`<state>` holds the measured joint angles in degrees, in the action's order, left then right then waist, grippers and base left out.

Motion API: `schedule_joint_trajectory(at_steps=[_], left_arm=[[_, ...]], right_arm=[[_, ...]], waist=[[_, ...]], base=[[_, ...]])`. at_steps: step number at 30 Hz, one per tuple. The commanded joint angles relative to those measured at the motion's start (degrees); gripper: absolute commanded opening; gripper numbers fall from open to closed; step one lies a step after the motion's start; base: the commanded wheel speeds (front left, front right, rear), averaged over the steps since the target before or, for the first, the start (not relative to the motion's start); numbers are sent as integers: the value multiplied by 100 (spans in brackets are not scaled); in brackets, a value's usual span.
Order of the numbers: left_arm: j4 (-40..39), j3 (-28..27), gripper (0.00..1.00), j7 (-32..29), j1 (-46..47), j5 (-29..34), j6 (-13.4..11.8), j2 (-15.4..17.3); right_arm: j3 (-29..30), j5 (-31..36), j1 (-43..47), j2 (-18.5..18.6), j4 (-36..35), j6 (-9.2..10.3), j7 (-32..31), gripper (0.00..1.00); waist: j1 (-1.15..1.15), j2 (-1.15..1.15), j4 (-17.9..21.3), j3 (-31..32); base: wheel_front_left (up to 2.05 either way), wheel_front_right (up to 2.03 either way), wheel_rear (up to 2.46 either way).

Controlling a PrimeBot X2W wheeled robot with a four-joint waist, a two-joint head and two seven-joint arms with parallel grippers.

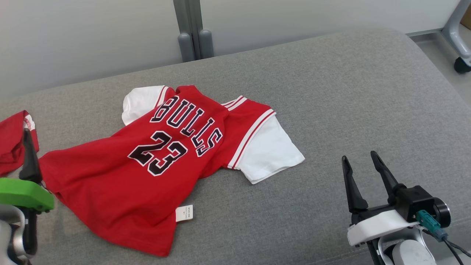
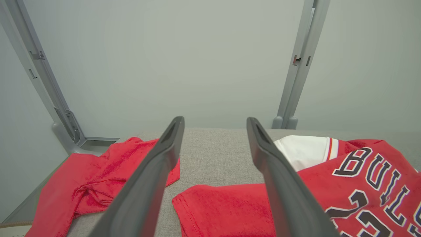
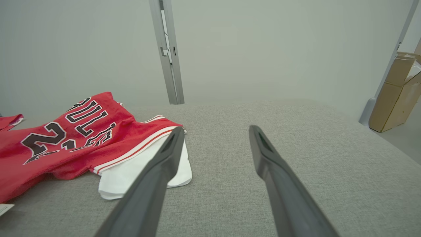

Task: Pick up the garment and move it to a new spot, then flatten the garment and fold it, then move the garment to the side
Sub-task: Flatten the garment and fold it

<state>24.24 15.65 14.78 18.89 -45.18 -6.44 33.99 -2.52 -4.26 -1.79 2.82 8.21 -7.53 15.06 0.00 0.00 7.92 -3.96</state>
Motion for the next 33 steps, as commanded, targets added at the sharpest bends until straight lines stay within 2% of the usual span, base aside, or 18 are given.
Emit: schedule_joint_trajectory(at_steps=[1,5,8,10,15,17,20,27,28,29,33], left_arm=[[-215,-9,100,42,-271,195,-104,-135],[-1294,-136,100,39,-963,955,-335,-655],[-1755,189,100,35,-1558,1400,-359,-1136],[-1827,540,100,34,-1808,1521,-251,-1430],[-1257,1499,100,-284,-1835,1705,143,-1879],[-942,1688,100,-385,-1652,1768,232,-2028],[-319,1848,100,-429,-1440,1923,214,-2146],[810,1838,100,-323,-1124,2097,-76,-2219],[939,1820,45,-322,-1119,2075,-98,-2211],[1047,1833,0,-311,-1108,2110,-106,-2174],[1244,1925,0,-300,-1123,2139,51,-2087]], right_arm=[[40,21,41,12,-63,8,18,100],[140,38,120,13,-179,8,18,100],[166,47,177,12,-221,8,18,100],[163,58,203,12,-234,8,18,100],[103,109,182,11,-198,8,18,100],[89,125,115,16,-192,8,18,100],[43,139,29,13,-193,8,18,100],[56,146,52,12,-155,8,18,100],[76,137,73,12,-152,8,18,100],[102,132,98,12,-150,8,18,100],[127,91,142,12,-126,8,18,100]], waist=[[0,0,-28,8],[0,0,-130,41],[0,0,-211,83],[0,0,-264,98],[0,0,-381,65],[0,0,-399,32],[0,0,-383,-36],[0,0,-321,-104],[0,0,-327,-104],[0,0,-346,-101],[0,0,-442,-72]], base=[[0,0,0],[0,0,0],[0,0,0],[0,0,0],[0,0,0],[0,0,0],[0,0,0],[0,0,0],[0,0,0],[0,0,0],[0,0,0]])
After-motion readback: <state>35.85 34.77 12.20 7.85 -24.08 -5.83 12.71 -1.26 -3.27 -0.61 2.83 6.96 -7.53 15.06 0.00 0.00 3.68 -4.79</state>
